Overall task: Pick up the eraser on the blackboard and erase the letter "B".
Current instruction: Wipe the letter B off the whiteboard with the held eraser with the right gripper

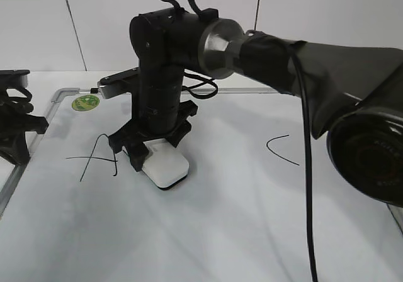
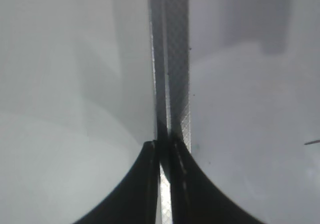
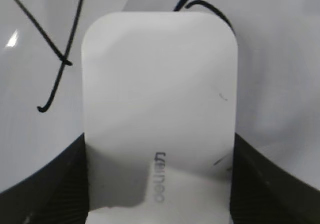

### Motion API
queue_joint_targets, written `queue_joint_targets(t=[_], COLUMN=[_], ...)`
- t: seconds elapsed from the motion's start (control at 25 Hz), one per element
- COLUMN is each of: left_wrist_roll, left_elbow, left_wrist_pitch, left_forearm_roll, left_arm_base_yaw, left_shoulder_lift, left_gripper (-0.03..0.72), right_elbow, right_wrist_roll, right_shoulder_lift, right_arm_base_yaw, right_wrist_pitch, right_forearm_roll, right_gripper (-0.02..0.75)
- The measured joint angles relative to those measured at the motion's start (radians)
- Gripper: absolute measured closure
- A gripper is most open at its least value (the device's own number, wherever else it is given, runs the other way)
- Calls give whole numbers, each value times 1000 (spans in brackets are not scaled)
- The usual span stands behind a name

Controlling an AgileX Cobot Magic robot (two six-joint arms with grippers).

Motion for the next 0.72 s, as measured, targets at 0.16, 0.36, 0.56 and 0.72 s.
queue_joint_targets(t=[0.16, 0.36, 0.56, 0.72], left_wrist_roll=[0, 0, 0, 0], left_elbow=[0, 0, 0, 0], left_wrist_pitch=[0, 0, 0, 0], left_forearm_roll=[0, 0, 0, 0], left_arm_base_yaw=[0, 0, 0, 0], left_shoulder_lift=[0, 0, 0, 0], left_gripper=[673, 673, 673, 673], right_elbow=[0, -17, -52, -86], right_wrist_roll=[0, 16, 36, 53], right_shoulder_lift=[1, 16, 37, 52], right_arm_base_yaw=[2, 8, 11, -3], right_wrist_pitch=[0, 9, 33, 49], right_forearm_roll=[-2, -32, -58, -49], right_gripper=[197, 197, 197, 197])
